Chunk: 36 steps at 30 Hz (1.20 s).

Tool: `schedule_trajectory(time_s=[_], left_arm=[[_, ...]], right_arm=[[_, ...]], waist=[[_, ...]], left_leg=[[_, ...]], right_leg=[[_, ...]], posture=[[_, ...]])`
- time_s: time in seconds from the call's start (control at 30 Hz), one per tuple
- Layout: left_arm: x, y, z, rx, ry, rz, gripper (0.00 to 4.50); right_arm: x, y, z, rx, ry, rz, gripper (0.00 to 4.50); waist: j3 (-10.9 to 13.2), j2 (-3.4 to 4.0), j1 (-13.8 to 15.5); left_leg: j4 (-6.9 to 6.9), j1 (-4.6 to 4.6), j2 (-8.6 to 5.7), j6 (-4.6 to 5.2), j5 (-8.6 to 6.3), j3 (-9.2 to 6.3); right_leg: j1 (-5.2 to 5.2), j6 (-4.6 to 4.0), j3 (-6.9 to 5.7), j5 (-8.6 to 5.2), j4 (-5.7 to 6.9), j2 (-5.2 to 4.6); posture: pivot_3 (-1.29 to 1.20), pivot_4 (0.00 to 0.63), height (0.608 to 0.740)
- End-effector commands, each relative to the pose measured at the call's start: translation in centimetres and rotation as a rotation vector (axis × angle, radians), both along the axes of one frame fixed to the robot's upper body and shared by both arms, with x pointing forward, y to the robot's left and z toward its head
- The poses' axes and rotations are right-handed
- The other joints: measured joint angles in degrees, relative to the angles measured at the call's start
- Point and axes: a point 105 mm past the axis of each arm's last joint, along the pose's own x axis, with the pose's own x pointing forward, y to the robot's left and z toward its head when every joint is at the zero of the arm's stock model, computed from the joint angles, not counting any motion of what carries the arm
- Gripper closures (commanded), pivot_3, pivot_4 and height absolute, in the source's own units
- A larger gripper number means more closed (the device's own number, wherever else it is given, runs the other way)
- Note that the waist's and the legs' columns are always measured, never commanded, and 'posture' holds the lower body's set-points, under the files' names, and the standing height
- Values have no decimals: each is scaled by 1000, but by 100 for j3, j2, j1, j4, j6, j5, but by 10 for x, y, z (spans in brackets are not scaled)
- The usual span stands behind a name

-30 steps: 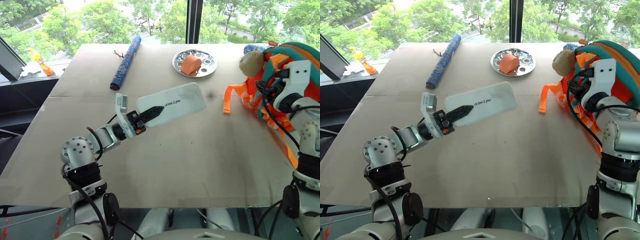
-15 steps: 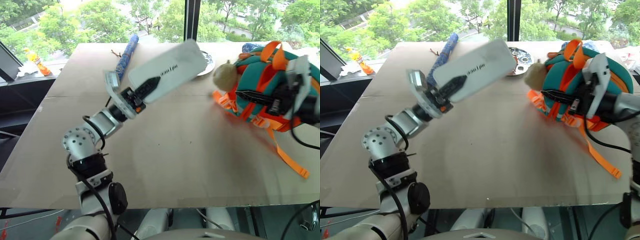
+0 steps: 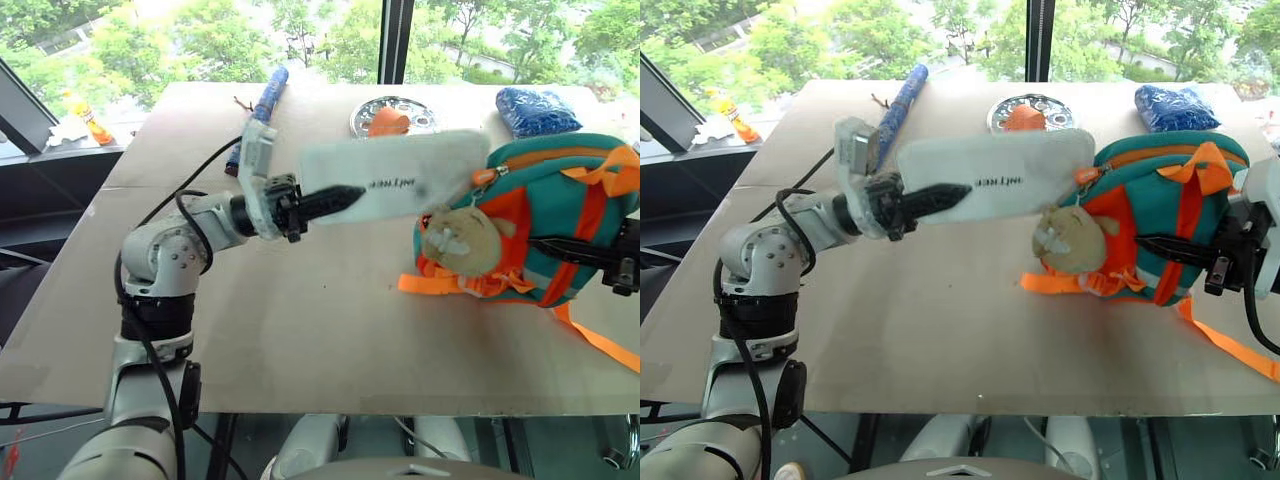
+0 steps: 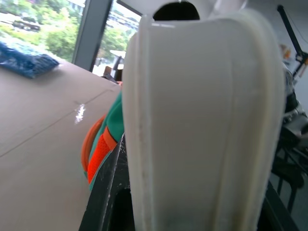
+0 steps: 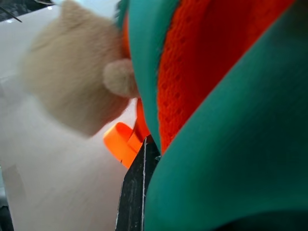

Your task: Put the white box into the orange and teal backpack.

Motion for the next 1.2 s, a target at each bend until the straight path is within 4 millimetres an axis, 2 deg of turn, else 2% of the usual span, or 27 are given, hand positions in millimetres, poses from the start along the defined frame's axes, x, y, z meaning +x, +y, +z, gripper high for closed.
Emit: schedule_trajectory(time_s=[0.03,0.27,0.37,0.47,0.6,0.7,0.77,0.87,1.03,1.1,1.13,1.17,1.2], left_arm=[[-13,0,-9,137,-169,-97,3449],[-9,-12,-23,244,-288,-101,3449],[-3,-23,-22,243,-287,-56,3449],[-4,-42,-15,225,-270,-48,3449],[1,-66,-16,295,-210,7,3449],[-9,-93,-14,339,-223,-59,3449],[-8,-106,-24,407,-265,-65,3449],[-9,-137,-36,421,-271,-118,3449],[8,-172,-65,495,-318,-123,3449],[10,-181,-73,500,-309,-143,2428],[11,-182,-75,503,-323,-149,2142],[12,-181,-74,496,-330,-153,1685],[15,-177,-65,453,-310,-135,1213]], right_arm=[[2,-8,19,-10,-100,-34,4436],[0,6,20,18,-94,34,4436],[-3,14,17,18,-80,65,4436],[-6,25,14,30,-69,105,4436],[-8,38,11,38,-58,151,4436],[-7,49,10,50,-58,199,4436],[-5,54,11,61,-57,217,4436],[-2,58,11,81,-51,231,4436],[-1,61,11,101,-46,234,4436],[-1,59,10,104,-47,216,4500],[-1,58,10,105,-49,205,4500],[-1,57,10,107,-50,194,4500],[-1,55,10,107,-53,180,4500]], waist=[[0,0,-5],[0,-1,32],[1,-1,32],[1,-2,36],[3,-5,21],[3,-5,12],[3,-5,8],[3,-5,14],[4,-7,47],[3,-7,55],[3,-7,64],[3,-8,70],[3,-8,75]], left_leg=[[0,0,2,0,0,0],[1,-4,2,0,0,-6],[0,-4,2,1,0,-6],[4,-4,2,1,0,-9],[6,-3,2,1,0,-8],[6,-2,2,1,0,-7],[6,-3,1,1,0,-7],[6,-1,1,1,0,-5],[8,-2,-1,1,0,-5],[8,0,-1,1,0,-4],[8,0,-1,1,0,-4],[9,1,-1,1,0,-4],[9,4,-1,1,0,-4]], right_leg=[[0,0,0,0,0,1],[2,0,-6,0,-4,-1],[2,0,-7,0,-5,-3],[5,1,-10,1,-4,-3],[6,1,-9,1,-1,-2],[6,2,-9,1,0,-1],[6,2,-9,1,0,0],[7,1,-7,1,-1,0],[8,1,-10,1,-2,-1],[9,2,-8,1,-1,-2],[9,2,-9,1,-2,-1],[11,2,-9,1,-1,-2],[13,2,-9,1,-1,-1]], posture=[[0,150,731],[0,150,731],[0,150,731],[0,150,731],[0,150,731],[0,150,731],[0,150,731],[0,150,731],[0,150,731],[0,150,731],[0,150,731],[0,150,731],[0,150,731]])
